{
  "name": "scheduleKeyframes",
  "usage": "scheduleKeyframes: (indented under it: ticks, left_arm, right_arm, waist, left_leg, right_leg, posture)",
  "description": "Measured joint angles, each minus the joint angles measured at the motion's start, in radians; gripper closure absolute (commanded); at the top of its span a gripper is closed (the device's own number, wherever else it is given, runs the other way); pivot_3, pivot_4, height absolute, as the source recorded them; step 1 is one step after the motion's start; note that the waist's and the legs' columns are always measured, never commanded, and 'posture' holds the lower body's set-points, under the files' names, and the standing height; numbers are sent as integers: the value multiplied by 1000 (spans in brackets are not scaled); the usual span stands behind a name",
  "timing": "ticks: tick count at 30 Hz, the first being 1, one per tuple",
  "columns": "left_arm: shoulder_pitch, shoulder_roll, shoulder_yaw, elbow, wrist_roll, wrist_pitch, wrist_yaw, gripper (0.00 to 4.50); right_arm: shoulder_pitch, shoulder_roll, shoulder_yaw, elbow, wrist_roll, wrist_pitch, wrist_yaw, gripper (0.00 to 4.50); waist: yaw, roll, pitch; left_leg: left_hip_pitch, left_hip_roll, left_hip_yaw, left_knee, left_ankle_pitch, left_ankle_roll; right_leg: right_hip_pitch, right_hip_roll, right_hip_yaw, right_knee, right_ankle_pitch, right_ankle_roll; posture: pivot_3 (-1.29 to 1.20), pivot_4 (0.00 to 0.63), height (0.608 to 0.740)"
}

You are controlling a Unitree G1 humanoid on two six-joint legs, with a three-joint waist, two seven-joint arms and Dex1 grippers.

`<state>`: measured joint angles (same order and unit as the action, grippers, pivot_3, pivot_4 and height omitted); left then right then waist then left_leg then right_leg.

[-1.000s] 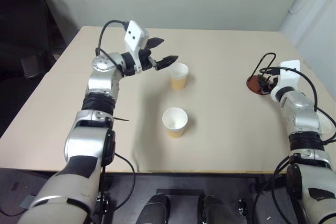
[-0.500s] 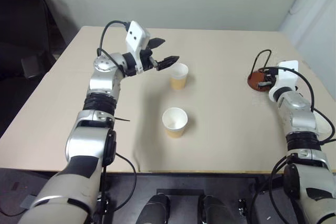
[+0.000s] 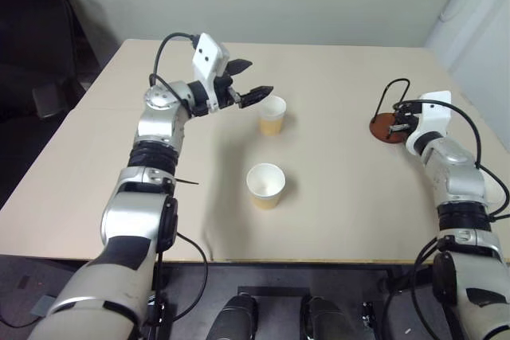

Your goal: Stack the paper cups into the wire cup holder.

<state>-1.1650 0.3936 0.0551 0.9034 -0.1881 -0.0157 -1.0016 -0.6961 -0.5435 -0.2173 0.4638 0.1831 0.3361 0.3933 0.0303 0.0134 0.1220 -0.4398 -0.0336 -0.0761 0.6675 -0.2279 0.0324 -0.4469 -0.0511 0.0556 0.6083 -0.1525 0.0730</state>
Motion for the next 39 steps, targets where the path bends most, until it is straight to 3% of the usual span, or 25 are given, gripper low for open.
scheduleKeyframes:
  ticks: [4,13,27,39]
  left_arm:
    - [-10,1,0,7,1,-2,-3,0]
    - [-36,-2,-3,45,15,-12,-21,0]
    - [-48,-9,-3,59,23,-25,-39,0]
    - [-48,-7,-3,59,24,-25,-42,0]
  right_arm:
    - [45,-40,1,-125,60,101,115,4478]
    - [180,-132,4,-410,193,309,310,4478]
    - [207,-45,60,-561,265,394,311,4478]
    - [250,-62,118,-587,262,388,334,4478]
  waist:
    - [-1,0,0]
    - [-1,0,0]
    - [0,0,0]
    - [-2,0,0]
  left_leg:
    - [-1,0,0,0,5,-8]
    - [-2,0,0,0,5,-8]
    - [-1,0,1,1,7,-5]
    - [-1,0,1,1,8,-6]
  right_leg:
    - [0,0,0,-1,0,0]
    - [-1,0,0,-1,0,0]
    - [-1,0,0,1,0,1]
    - [-1,0,0,1,0,1]
  posture:
    - [0,150,740]
    - [0,150,740]
    - [0,150,740]
    - [0,150,740]
